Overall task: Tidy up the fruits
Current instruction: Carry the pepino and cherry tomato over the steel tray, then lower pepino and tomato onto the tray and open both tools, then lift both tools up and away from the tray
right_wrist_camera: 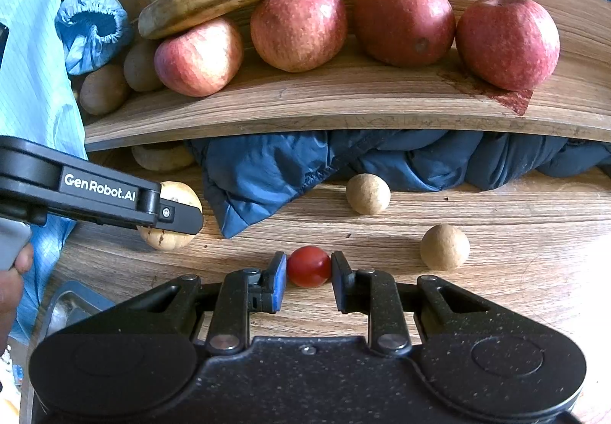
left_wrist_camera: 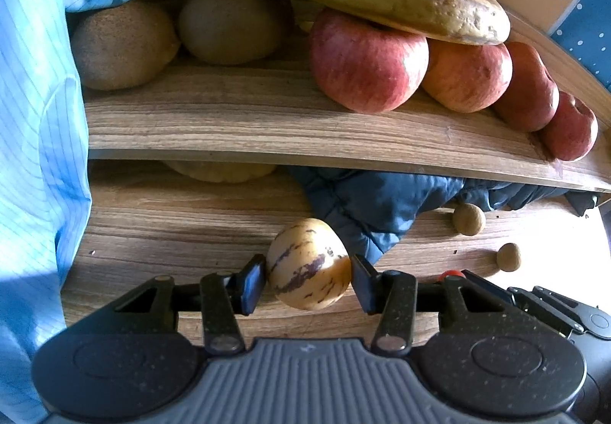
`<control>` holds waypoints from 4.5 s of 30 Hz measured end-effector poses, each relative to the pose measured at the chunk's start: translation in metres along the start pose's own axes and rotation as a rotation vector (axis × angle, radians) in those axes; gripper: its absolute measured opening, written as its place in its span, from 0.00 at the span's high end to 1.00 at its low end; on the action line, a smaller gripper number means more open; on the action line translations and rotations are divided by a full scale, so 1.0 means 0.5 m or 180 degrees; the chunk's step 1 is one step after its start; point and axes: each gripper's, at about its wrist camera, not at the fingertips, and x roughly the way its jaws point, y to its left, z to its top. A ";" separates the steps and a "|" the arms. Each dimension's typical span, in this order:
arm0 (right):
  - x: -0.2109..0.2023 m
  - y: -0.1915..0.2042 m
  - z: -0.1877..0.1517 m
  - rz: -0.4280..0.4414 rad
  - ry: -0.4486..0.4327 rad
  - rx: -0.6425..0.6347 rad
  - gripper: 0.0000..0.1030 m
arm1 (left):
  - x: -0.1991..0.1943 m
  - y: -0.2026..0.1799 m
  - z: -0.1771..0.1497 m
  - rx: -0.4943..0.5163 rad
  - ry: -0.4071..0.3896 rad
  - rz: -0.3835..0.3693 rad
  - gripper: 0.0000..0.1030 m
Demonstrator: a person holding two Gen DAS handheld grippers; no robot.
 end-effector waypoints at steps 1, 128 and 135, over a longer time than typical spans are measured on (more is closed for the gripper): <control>-0.004 -0.002 -0.001 -0.0001 0.0001 0.0003 0.74 | 0.001 0.000 0.002 -0.0005 0.0002 -0.0001 0.50; -0.337 0.012 -0.318 0.0218 0.0405 -0.0251 0.01 | -0.286 -0.039 -0.402 0.0264 0.0478 0.0646 0.01; -0.329 -0.007 -0.297 0.0168 0.0368 -0.0203 0.01 | -0.283 -0.056 -0.376 0.0330 0.0434 0.0678 0.01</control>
